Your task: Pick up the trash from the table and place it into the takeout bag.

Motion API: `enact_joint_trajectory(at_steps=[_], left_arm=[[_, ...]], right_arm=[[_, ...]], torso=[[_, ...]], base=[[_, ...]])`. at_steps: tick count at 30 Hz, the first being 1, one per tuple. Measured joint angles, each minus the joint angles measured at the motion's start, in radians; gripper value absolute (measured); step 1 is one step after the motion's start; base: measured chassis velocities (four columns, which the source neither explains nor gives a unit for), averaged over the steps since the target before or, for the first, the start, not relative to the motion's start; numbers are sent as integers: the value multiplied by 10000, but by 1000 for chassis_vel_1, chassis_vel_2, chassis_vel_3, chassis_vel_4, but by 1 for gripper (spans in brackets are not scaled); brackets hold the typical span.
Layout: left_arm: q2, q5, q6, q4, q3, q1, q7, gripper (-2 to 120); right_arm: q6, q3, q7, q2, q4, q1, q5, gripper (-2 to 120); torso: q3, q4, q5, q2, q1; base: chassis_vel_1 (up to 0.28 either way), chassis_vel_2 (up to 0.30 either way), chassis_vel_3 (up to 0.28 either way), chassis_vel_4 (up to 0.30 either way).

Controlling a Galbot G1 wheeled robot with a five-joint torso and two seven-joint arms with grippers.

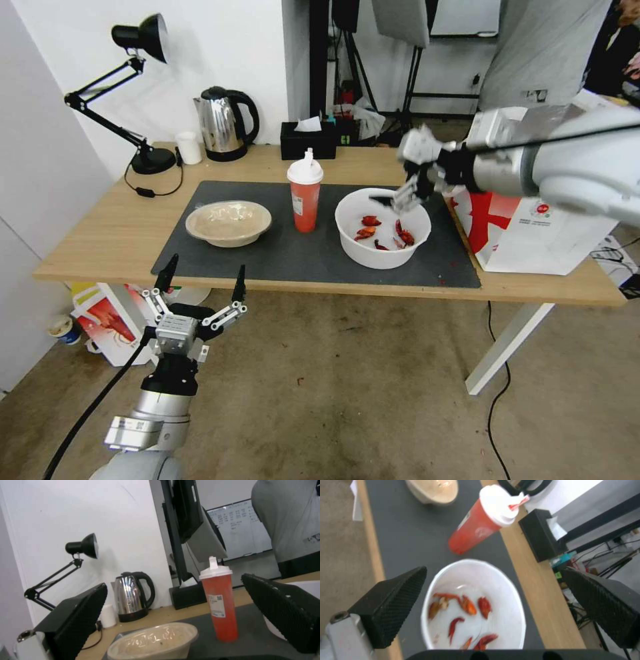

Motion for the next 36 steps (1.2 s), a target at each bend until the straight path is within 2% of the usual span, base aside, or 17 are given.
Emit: enact_joint_trajectory(at_steps=[1,7,13,15,16,18,19,21,28,36], left_arm=[[-4,2,0,3,1,-28,0,100],[-8,6,0,5,5,-40,0,100],[-15,12,0,6,41,-58,0,100],[-19,22,0,5,64,-55,0,100],[-19,22,0,5,64,-55,0,100],[-20,40,0,-46,74,-16,-4,100],[-23,42,0,-87,77,13,-3,100],[-23,45,0,-136,85,46,-4,100],[-29,16,-16,-180,66,81,-8,100],[-33,15,-92,-187,89,103,-13,100]], right_arm=[[-11,-334,-62,177,189,308,0,100],[-12,-362,-65,196,207,332,0,100],[-48,-943,-165,673,617,767,-42,100],[-54,-1150,-183,841,741,835,-168,100],[-54,-1150,-183,841,741,835,-168,100],[-124,-1630,-240,1228,936,852,-436,100],[-154,-1835,-281,1302,958,863,-508,100],[-174,-2076,-330,1331,958,858,-615,100],[-168,-2812,-546,1001,614,654,-979,100],[-55,-2838,-627,469,185,292,-1043,100]], torso=[[-1,-3,-2,0,-1],[0,-3,-2,0,-1],[-1,-4,5,1,-2],[-1,11,-10,2,-1],[-1,11,-10,2,-1],[0,2,11,1,-1],[-1,-2,-1,3,-3],[0,4,3,2,-2],[0,4,-1,2,-2],[0,3,-1,2,-1]], base=[[0,0,0,0],[0,0,0,0],[0,0,0,0],[0,0,0,0],[0,0,0,0],[0,0,0,0],[0,0,0,0],[0,0,0,0],[0,0,0,0],[0,0,0,0]])
